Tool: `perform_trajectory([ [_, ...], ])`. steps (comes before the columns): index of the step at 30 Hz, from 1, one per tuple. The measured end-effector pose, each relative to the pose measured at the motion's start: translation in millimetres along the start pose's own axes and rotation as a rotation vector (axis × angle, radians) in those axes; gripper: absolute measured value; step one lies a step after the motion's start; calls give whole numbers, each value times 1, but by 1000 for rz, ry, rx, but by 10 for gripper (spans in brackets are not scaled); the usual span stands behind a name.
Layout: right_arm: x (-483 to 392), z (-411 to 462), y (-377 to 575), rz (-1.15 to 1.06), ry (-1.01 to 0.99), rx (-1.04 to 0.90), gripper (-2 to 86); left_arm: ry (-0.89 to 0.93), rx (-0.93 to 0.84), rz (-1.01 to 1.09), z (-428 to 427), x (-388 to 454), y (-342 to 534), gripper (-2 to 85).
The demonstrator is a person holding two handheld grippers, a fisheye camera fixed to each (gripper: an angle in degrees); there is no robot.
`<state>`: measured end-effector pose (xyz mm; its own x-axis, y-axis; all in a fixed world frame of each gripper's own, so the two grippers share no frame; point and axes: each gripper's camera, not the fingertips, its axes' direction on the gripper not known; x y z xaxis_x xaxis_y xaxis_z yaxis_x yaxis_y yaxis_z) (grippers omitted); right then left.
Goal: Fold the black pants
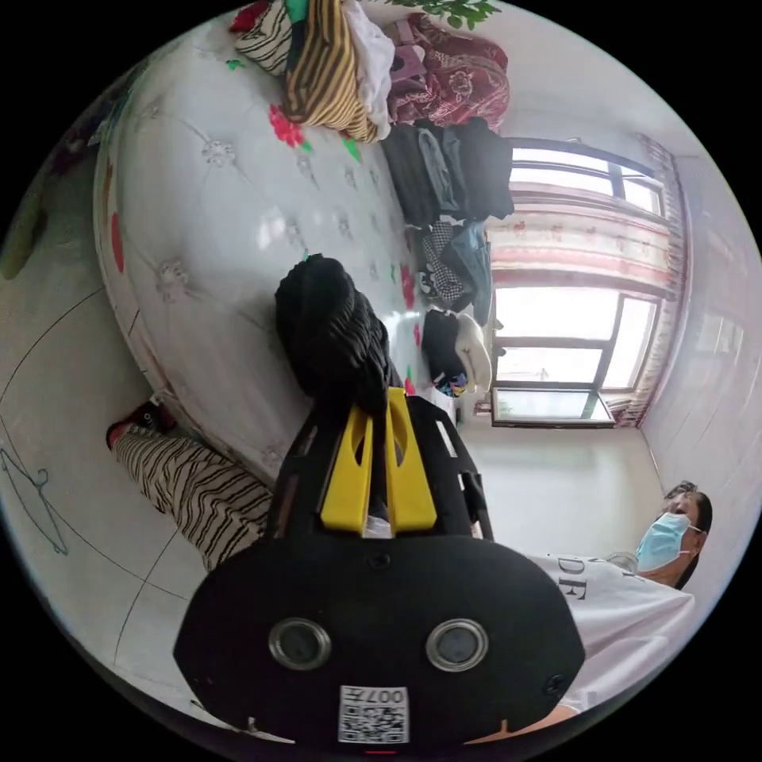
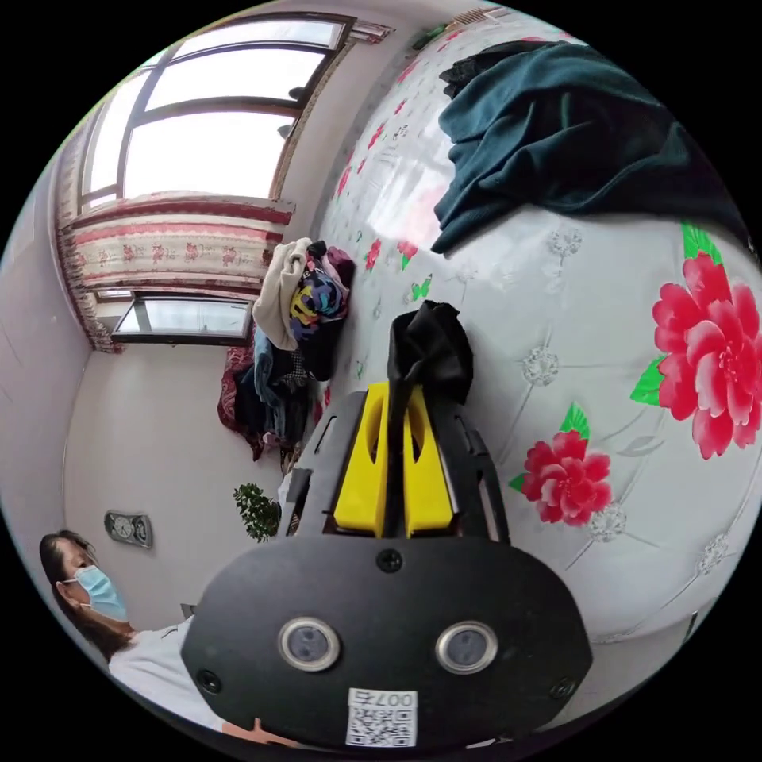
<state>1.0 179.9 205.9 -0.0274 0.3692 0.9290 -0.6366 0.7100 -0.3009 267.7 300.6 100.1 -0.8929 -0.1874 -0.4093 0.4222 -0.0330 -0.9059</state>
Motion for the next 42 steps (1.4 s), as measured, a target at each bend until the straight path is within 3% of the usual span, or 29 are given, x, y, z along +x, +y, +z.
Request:
perform_trajectory([
  [6, -119, -38, -6, -318, -265, 162, -3, 65, -9, 383, 15, 138, -71, -7],
  [9, -128, -59, 11, -357, -186, 212, -3, 5, -45, 459, 12, 165, -81, -7],
  [12, -97, -52, 30, -274, 64, 138, -3, -275, -141, 330, 27, 131, -87, -6],
  [20, 28, -18, 91, 172, 325, 47, -2, -425, -289, -11, 82, 13, -89, -9],
  [23, 16, -27, 98, 127, 298, 53, 1, -457, -313, 87, 81, 36, -94, -8],
  [26, -3, -24, 98, 64, 403, 17, 8, -513, -382, 194, 85, 54, -98, -5],
  [29, -18, -20, 94, 62, 504, 6, 25, -480, -371, 120, 88, 48, -98, 13],
  [36, -107, 43, 57, -259, 710, -26, 76, -484, -352, 102, 92, 61, -89, 58],
  [42, -131, 103, 4, -278, 721, -110, 81, -577, -271, 170, 63, 104, -73, 60],
])
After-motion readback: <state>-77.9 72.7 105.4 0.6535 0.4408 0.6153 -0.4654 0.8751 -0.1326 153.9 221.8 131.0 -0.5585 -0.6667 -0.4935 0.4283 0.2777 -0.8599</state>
